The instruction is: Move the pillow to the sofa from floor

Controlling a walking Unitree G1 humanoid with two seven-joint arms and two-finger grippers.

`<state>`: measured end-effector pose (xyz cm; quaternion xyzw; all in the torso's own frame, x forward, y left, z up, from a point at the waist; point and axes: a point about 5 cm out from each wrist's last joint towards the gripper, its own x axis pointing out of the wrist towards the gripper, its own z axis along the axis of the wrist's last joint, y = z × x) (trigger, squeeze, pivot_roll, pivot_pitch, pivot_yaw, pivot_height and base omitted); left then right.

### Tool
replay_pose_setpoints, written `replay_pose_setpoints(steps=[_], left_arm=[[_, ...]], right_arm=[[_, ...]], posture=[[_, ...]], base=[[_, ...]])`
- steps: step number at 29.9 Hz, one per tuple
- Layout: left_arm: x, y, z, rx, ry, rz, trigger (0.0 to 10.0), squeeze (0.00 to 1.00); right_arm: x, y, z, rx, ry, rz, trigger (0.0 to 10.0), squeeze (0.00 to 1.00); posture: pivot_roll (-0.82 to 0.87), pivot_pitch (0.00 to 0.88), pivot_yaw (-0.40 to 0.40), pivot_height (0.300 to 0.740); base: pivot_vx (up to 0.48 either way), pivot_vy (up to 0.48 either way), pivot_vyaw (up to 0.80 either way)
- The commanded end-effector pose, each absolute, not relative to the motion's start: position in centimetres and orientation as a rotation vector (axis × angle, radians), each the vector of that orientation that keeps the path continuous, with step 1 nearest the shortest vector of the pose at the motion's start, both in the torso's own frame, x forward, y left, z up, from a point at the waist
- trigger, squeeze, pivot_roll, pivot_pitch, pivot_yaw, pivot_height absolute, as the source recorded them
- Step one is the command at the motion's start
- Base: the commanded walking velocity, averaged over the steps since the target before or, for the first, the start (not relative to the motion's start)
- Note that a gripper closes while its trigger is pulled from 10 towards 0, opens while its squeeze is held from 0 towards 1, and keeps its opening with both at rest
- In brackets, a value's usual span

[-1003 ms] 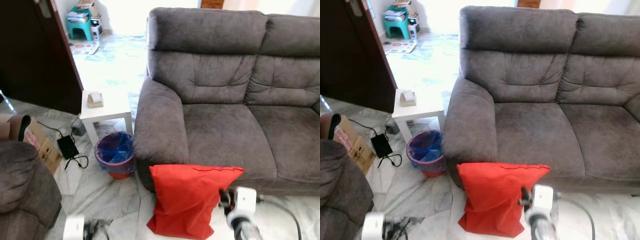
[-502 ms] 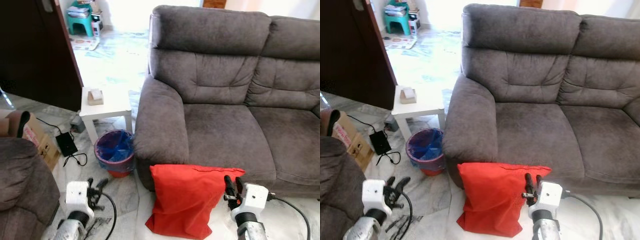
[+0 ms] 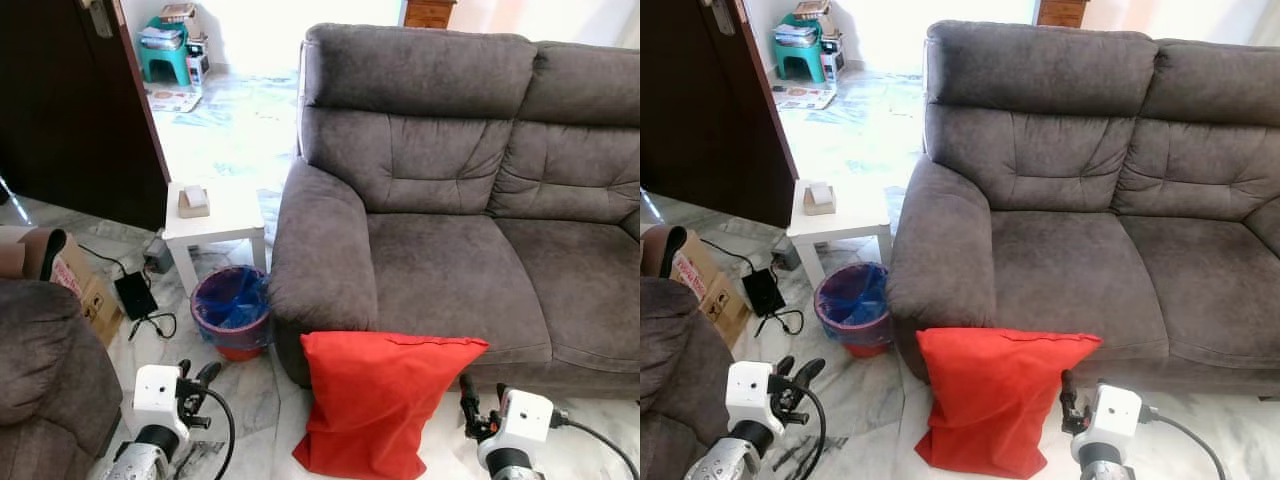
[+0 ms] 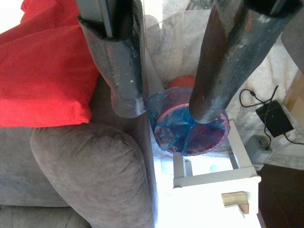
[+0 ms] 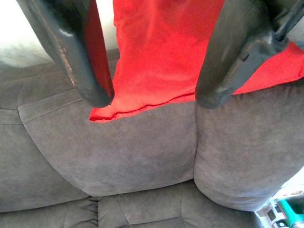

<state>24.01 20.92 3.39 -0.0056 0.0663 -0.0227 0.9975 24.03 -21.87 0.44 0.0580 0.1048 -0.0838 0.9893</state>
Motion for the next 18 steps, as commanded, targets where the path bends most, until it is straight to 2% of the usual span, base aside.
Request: replay_pose_setpoints(steps=[1,4,5,10,11,12,18], left_arm=[[24.3,21.1,3.7,-0.005,0.135,-0.046,10.0,0.0],[24.5,21.3,3.8,-0.008,0.135,-0.033,10.0,0.0],[24.6,21.4,3.8,-0.009,0.14,-0.032,10.0,0.0],[24.9,21.1,4.0,0.001,0.146,-0.044,10.0,0.0],[24.9,21.1,4.0,0.003,0.147,-0.046,10.0,0.55],[24.9,21.0,4.0,0.002,0.152,-0.051,10.0,1.0],[25.0,20.9,4.2,-0.003,0.139,-0.042,10.0,1.0]], right_arm=[[24.5,-21.7,0.8,0.13,0.199,-0.172,10.0,1.0],[24.7,-21.5,0.8,0.134,0.208,-0.171,10.0,1.0],[24.8,-21.4,0.8,0.136,0.21,-0.17,10.0,0.0],[25.2,-21.0,1.0,0.144,0.203,-0.16,10.0,0.0],[25.2,-21.0,1.0,0.145,0.203,-0.16,10.0,0.0],[25.3,-21.0,1.0,0.146,0.204,-0.16,10.0,0.0],[25.5,-20.5,1.0,0.156,0.21,-0.146,10.0,0.0]], posture=[[0.06,0.063,-0.005,0.74],[0.06,0.069,-0.002,0.74],[0.06,0.072,-0.001,0.74],[0.07,0.08,-0.003,0.74],[0.07,0.081,-0.003,0.74],[0.07,0.084,-0.004,0.74],[0.07,0.09,-0.006,0.74]], base=[[0.0,0.0,0.0],[0.0,0.0,0.0],[0.0,0.0,0.0],[0.0,0.0,0.0],[0.0,0.0,0.0],[0.0,0.0,0.0],[0.0,0.0,0.0]])
